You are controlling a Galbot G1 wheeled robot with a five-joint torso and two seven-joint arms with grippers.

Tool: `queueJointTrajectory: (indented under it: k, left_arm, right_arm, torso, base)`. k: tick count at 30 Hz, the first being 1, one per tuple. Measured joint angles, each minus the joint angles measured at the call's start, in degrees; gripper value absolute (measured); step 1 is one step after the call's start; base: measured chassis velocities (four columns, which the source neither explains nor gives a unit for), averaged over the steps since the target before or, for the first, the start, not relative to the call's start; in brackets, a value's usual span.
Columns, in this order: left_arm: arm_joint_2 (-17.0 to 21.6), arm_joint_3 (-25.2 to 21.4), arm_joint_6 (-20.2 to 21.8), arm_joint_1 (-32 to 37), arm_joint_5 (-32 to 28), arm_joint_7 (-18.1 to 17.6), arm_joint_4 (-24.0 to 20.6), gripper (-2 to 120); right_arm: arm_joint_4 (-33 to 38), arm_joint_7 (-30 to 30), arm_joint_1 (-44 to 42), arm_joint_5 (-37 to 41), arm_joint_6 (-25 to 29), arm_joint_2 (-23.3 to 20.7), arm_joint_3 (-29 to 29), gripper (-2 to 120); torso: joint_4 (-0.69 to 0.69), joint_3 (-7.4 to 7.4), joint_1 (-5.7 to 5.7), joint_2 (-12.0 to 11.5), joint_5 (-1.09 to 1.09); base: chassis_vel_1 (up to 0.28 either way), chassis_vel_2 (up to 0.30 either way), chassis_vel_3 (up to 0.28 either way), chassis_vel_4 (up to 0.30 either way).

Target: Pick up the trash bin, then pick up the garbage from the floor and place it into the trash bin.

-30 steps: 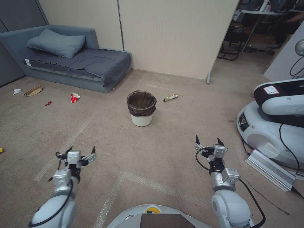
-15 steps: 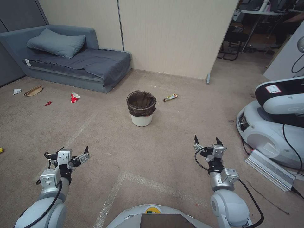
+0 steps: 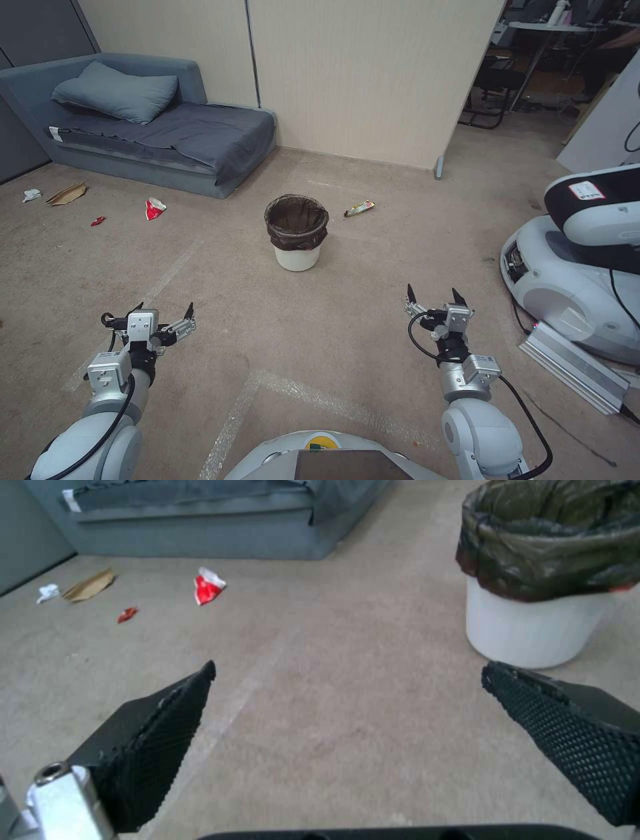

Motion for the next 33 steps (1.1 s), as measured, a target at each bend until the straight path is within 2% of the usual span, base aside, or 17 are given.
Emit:
queueJointTrajectory:
  k: [22,33]
  left_arm:
    - [-0.5,-0.1,-1.0,-0.3,1.0,0.3,1.2,100]
    - [-0.6,0.0,-1.3,-0.5,1.2,0.4,1.6,100]
  right_arm:
    - [-1.3,-0.4,0.6,-0.1,0.6,0.1,0.2,100]
    - [-1.7,-0.7,0.7,-0.2,0.9,0.1,0.2,100]
  torso:
    - [0.0,0.0,0.0,0.0,-0.01]
    - [0.0,0.0,0.0,0.0,-0.01]
  base:
    - [-0.149,0.153,0.145,-0.156]
    - [-0.229,0.224,0.233,-0.221]
